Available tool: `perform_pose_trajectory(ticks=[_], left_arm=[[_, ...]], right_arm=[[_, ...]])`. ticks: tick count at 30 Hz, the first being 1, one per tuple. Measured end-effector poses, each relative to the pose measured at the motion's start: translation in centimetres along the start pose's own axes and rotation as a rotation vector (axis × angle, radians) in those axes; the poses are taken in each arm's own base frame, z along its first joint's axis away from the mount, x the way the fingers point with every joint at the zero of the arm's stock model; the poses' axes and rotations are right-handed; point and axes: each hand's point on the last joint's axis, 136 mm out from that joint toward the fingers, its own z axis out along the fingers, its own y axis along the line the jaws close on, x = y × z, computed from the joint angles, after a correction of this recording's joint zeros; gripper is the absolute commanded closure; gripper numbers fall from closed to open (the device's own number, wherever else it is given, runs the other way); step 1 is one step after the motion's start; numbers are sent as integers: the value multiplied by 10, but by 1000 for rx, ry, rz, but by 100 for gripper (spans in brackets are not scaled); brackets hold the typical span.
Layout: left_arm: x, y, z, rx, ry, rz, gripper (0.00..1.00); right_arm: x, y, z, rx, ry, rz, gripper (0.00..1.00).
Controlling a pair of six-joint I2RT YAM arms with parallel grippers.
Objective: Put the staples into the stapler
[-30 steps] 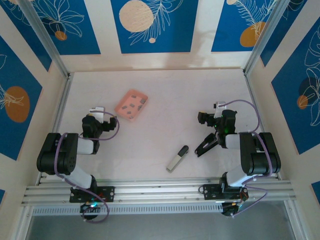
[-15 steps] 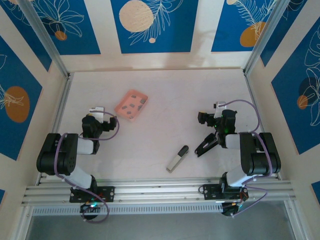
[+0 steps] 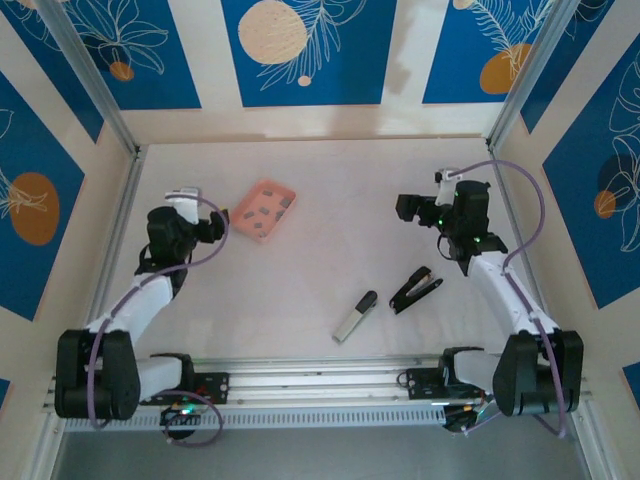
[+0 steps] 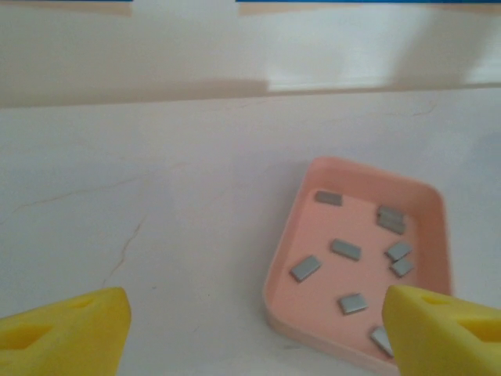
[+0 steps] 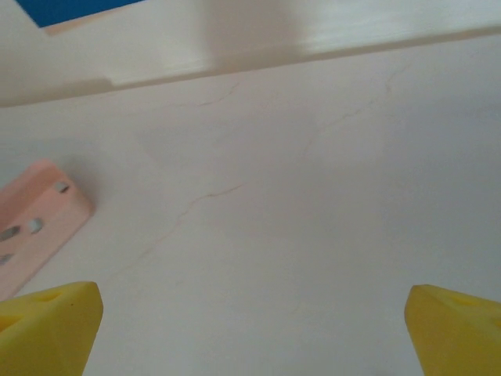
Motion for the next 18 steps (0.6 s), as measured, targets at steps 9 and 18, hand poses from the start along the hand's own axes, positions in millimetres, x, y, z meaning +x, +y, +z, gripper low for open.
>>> perform_pose_trajectory(ticks=[9,18], left_arm=[[15,-67,-25,140,215,-37,23],[68,-111,-30,227,409,-49,24]], right_arm=[[88,63,-46,15,382,226,1],[167,91,-87,167,667,425,1]])
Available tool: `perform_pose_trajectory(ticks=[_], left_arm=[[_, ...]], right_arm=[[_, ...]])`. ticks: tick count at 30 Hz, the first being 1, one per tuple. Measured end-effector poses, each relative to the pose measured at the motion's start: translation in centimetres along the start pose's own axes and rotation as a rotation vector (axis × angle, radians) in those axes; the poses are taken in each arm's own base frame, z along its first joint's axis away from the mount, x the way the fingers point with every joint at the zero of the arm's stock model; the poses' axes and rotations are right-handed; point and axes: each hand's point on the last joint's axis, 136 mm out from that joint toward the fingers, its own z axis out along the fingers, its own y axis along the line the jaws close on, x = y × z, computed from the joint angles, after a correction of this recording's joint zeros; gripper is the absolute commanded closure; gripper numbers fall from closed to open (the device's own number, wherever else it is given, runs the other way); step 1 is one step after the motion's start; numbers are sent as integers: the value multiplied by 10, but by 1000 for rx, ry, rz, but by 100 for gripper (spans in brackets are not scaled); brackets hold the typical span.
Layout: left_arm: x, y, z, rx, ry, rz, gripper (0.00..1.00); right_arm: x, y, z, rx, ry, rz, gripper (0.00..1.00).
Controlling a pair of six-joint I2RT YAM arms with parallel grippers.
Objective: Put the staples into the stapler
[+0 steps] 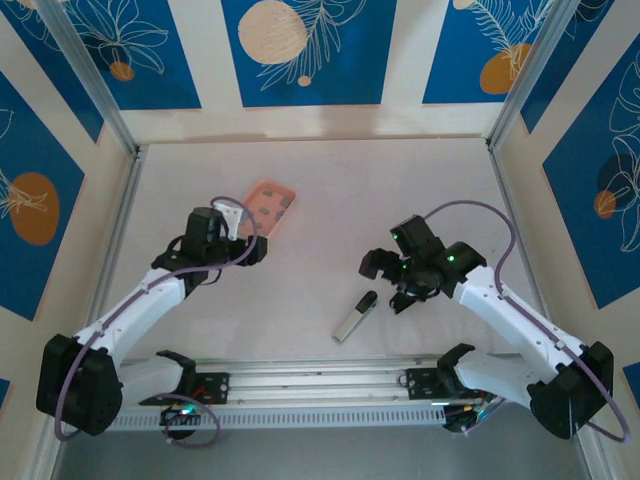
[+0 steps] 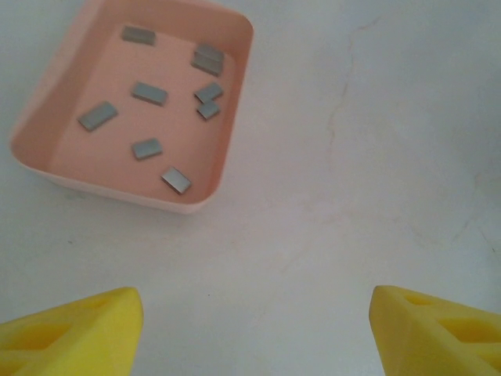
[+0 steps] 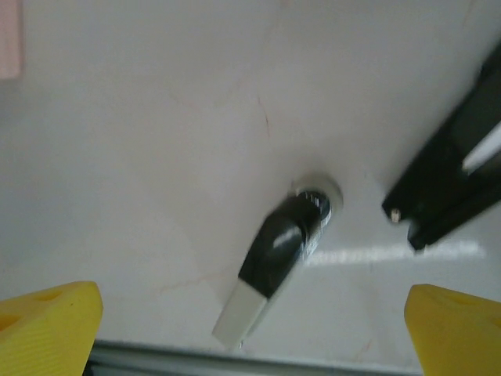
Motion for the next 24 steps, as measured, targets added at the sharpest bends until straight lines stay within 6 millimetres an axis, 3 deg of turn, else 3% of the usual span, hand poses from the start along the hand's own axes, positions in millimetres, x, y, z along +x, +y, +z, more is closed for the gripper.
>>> perform_pose_trajectory(ticks=[6,9,16,24], left_arm=[[17,-3,6,8,42,-11,23],[23,-2,8,3,53,-21,23],[39,3,13,-2,74,-38,23],[50,6,16,-6,90,-54,22]], right_arm=[[39,-18,24,205,132,65,1],[47,-22,34,288,172,88,5],[46,-16,53,376,211,124,17],[31,0,78,398,239,138,32]])
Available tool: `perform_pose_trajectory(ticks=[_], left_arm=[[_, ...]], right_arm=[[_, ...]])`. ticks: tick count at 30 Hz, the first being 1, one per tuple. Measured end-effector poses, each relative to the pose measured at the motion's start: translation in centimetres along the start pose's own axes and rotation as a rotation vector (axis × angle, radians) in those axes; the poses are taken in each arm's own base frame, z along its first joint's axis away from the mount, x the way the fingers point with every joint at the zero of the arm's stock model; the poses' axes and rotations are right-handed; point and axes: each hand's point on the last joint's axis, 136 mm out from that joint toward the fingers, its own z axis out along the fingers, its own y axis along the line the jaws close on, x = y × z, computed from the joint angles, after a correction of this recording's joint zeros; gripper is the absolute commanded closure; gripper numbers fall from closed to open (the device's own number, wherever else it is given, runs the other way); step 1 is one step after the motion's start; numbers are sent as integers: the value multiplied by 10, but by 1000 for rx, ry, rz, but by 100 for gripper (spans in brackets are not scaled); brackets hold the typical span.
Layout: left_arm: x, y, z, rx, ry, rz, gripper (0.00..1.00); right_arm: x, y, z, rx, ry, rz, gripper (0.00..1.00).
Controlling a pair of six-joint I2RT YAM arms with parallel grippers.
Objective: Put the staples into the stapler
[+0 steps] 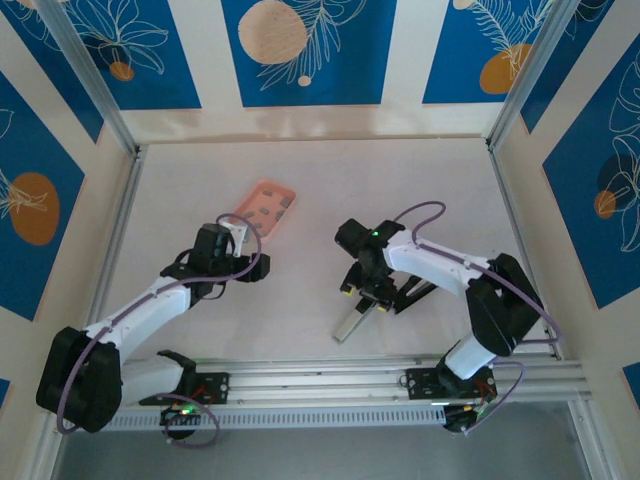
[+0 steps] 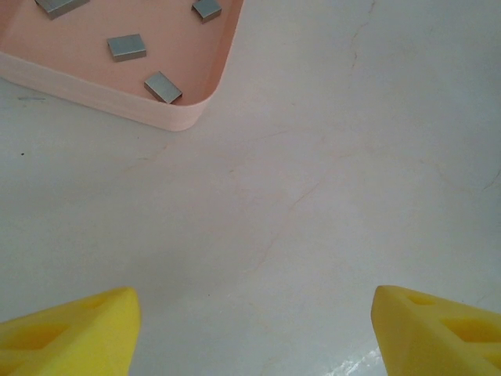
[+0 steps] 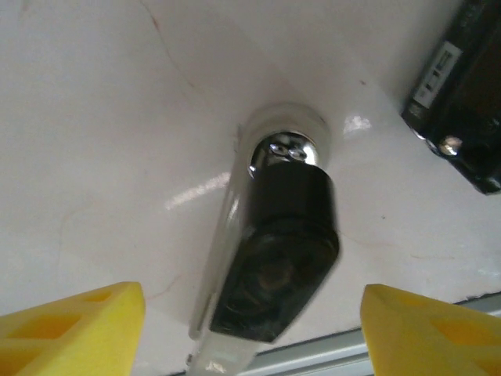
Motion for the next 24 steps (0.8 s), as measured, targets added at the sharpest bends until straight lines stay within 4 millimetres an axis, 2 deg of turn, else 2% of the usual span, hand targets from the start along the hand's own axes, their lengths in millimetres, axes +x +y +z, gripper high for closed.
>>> perform_pose_trajectory(ticks=[3,10,16,21,24], left_arm=[[1,0,1,0,0,1,22],[1,0,3,1,2,2,22],[5,1,7,0,17,-1,22],[5,0,7,8,22,-2,22],[5,-4,7,28,26,-2,22]], right_arm=[[-4,6,8,22,13,-5,40],[-2,5,21,63,49,-8,48],[-3,5,21,60,53,-18,67],[-5,5,19,54,40,-31,74],[-10,7,11,25,-5,-58,80]])
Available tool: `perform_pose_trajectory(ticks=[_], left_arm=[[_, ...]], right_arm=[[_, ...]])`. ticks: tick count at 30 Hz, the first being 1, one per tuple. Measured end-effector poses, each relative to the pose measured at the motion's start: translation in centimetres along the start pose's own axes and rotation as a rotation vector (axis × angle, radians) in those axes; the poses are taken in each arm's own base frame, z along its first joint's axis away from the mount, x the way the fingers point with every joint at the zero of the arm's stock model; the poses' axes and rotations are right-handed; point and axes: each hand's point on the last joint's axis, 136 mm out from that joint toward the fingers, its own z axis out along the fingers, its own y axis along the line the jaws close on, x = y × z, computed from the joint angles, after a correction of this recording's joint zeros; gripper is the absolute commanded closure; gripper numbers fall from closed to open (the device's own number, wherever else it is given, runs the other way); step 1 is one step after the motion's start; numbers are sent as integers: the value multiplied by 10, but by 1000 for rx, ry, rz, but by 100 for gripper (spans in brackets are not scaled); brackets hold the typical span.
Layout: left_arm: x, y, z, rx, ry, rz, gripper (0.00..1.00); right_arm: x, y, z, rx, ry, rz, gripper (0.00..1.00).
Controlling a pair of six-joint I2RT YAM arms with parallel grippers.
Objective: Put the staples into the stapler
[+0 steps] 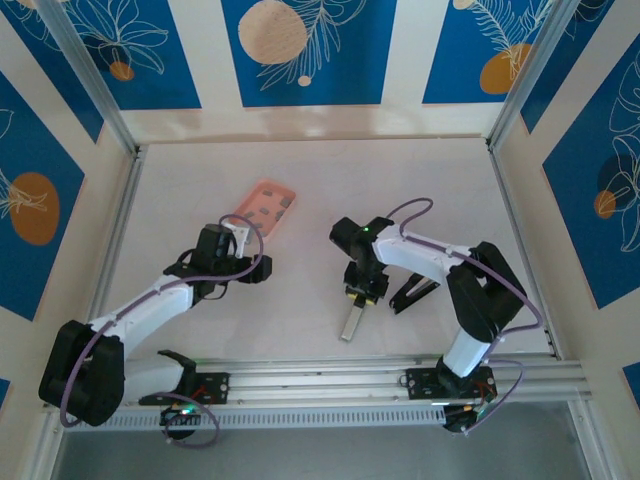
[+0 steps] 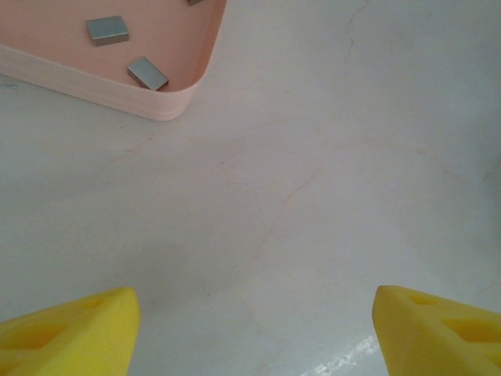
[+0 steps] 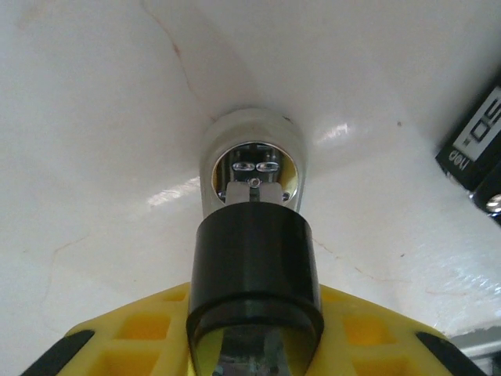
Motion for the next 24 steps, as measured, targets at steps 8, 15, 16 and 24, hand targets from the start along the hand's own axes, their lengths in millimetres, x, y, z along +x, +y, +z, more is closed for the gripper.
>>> perform_pose_trajectory(ticks=[8,15,16,24], left_arm=[[-30,-34,-16,149,-45,22,24],[-55,-98,-63,475,-193,202,33],[-58,-105,-72,513,-226,244,35],[-48,-141,-124,696,-442,592,34]], right_arm=[[-27,26,-67,-299,-316,-273,83],[-15,66,-124,-607,-630,-832,100],[-10,70,-129,-639,-655,-907,100],[28,90,-159,-828,-786,-1406,100]])
